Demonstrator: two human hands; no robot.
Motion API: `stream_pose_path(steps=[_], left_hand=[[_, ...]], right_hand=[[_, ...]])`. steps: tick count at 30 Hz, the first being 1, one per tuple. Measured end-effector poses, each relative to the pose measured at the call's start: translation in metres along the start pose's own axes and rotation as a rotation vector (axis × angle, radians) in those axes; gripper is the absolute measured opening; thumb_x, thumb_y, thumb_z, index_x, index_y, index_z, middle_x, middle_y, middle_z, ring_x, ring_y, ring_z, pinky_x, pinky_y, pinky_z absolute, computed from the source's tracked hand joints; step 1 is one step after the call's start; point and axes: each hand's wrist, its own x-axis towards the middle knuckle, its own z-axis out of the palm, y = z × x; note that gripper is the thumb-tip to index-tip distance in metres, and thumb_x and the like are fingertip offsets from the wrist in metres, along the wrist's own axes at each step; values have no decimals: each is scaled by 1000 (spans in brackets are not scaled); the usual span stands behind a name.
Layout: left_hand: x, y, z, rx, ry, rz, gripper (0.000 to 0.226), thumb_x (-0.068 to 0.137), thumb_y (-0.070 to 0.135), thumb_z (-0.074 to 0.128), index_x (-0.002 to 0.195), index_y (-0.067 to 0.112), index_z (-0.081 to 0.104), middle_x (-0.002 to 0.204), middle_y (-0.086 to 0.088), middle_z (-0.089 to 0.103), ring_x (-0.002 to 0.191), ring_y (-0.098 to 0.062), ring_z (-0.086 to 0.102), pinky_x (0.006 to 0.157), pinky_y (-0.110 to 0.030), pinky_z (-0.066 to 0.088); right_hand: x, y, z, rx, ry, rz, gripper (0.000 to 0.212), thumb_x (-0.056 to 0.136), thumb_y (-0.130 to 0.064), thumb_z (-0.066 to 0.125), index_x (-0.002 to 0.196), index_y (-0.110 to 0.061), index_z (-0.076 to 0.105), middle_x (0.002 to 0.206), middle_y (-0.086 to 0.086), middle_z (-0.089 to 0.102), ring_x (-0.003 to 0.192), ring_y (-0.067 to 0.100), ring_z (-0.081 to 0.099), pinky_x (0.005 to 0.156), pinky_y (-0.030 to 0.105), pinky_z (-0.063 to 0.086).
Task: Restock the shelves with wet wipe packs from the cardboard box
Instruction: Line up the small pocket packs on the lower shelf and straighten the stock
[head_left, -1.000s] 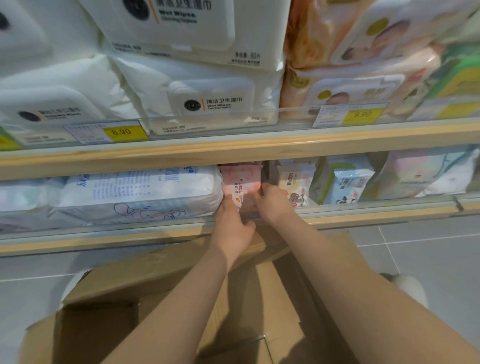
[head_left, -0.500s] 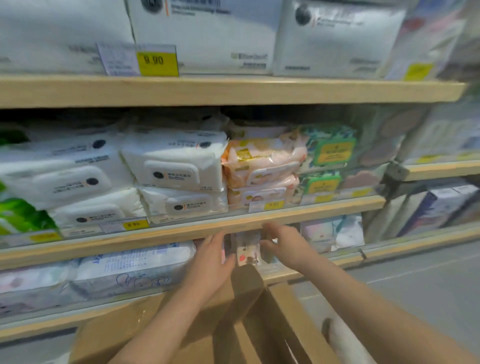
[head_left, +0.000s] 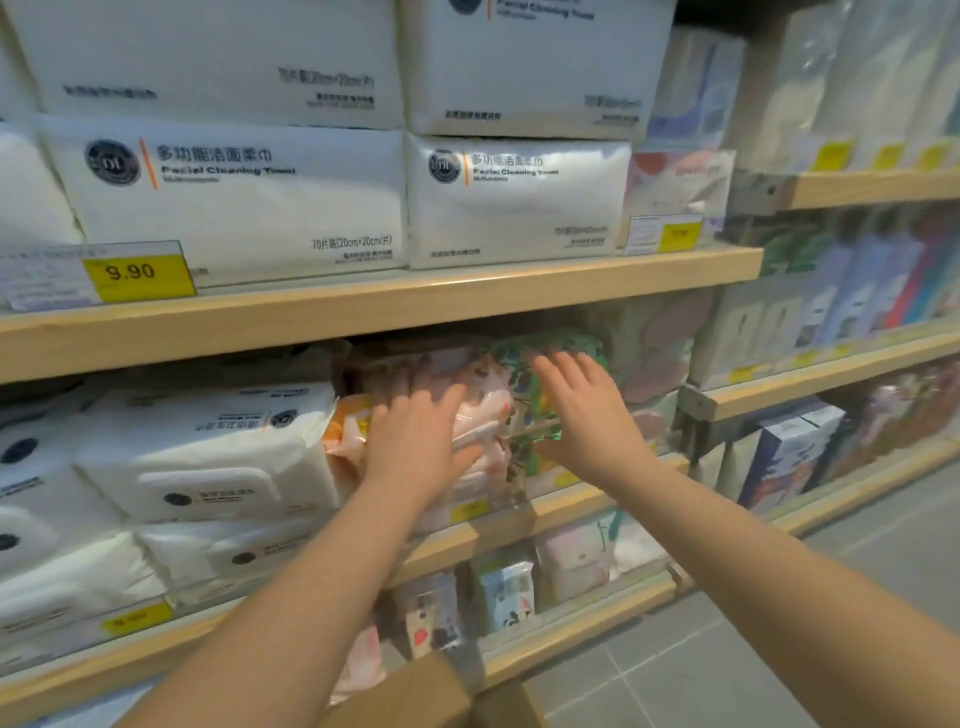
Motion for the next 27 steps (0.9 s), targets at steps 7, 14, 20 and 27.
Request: stream_pose_path(steps=[7,14,20,27], left_hand=[[15,-2,12,95,57,-8,55,87,70,28,106,25,54,85,1,63,86,-22,61,57,-30,33],[19,-4,8,59,-22,-64,50,87,71,28,81,25,45,73,4,51,75,-22,55,55,-29,33],[31,-10,8,0,-174,-168,72,84,76,21,107,23,63,70,3,49,72,-18,49,57,-27,35],[31,-9,8,21,-157,-159,73,82,75,21,132,29,48,88,-3,53,84,-23,51,78,-37,42]], right_hand=[[46,-6,24,-126,-86,63,100,73,-56,66,147,-29,6,153,6,20,141,37,17,106,72,7],[35,10,26,-116,-1,5,85,73,-43,69,142,-27,22,142,5,35,129,36,33,107,66,16],[29,18,43,-65,161,-30,85,58,-29,83,132,-23,42,127,7,51,119,38,45,97,69,29],[30,13,36,-55,62,18,89,70,-39,74,144,-28,24,139,6,38,131,33,31,108,64,16]])
